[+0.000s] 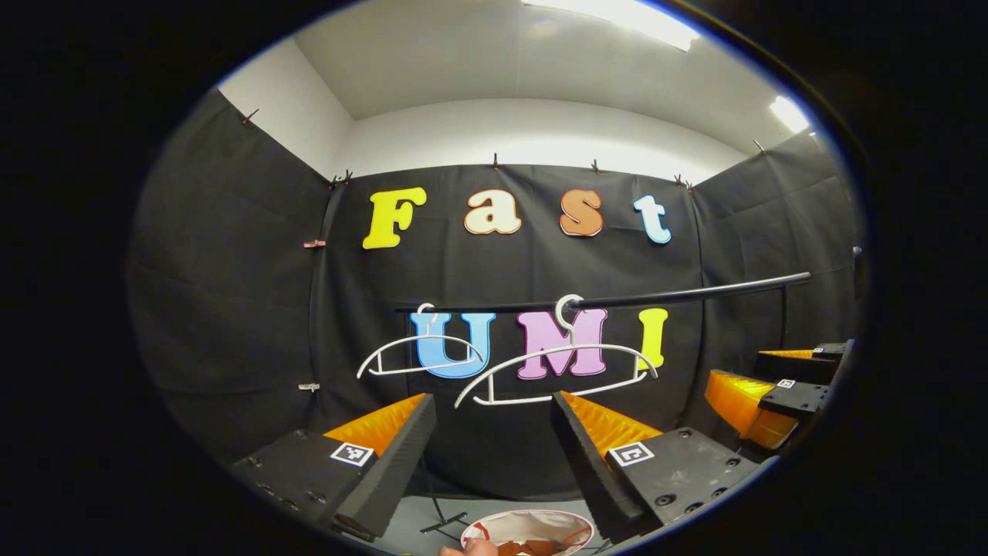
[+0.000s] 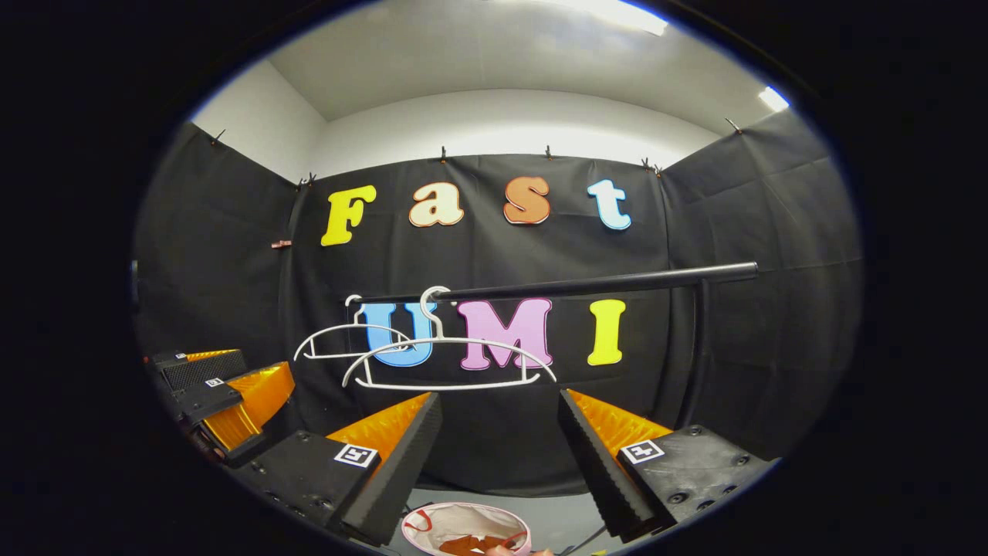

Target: Grasp the clothes on the hanger with both hands and then place them into the laundry hamper below.

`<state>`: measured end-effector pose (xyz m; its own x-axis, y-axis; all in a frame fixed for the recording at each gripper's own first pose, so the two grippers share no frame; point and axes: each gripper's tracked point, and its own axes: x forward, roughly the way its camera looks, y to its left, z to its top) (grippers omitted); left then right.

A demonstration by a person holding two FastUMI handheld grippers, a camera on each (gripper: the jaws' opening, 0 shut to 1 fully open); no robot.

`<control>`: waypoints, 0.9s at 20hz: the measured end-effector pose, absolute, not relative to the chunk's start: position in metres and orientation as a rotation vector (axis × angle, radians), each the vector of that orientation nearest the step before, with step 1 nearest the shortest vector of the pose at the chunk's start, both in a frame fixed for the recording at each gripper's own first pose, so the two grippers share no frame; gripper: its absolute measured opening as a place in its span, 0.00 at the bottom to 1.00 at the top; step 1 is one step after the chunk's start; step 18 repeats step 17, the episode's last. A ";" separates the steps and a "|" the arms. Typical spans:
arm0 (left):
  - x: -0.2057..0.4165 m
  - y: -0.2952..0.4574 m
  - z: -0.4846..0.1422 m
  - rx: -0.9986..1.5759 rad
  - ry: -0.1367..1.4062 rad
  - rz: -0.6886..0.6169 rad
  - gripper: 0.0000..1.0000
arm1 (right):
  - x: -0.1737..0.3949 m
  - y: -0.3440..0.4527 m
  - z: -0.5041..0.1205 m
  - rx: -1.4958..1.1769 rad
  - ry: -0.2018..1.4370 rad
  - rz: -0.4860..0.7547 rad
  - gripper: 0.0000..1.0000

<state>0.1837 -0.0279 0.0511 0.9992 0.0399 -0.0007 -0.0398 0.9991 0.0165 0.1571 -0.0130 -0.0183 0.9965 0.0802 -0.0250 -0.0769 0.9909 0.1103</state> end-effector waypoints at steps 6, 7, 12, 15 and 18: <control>0.187 -0.030 0.054 0.021 -0.009 0.033 0.92 | 0.154 -0.013 -0.016 0.108 0.015 0.078 0.94; 0.187 -0.030 0.055 0.025 -0.009 0.031 0.92 | 0.154 -0.012 -0.018 0.110 0.021 0.078 1.00; 0.181 -0.036 0.057 0.035 -0.017 0.020 0.94 | 0.152 -0.012 -0.017 0.110 0.021 0.082 0.98; 0.176 -0.035 0.058 0.046 -0.028 0.018 0.95 | 0.150 -0.006 -0.021 0.111 0.029 0.095 0.98; 0.174 -0.036 0.055 0.052 -0.019 0.014 0.95 | 0.147 -0.004 -0.025 0.114 0.039 0.099 0.98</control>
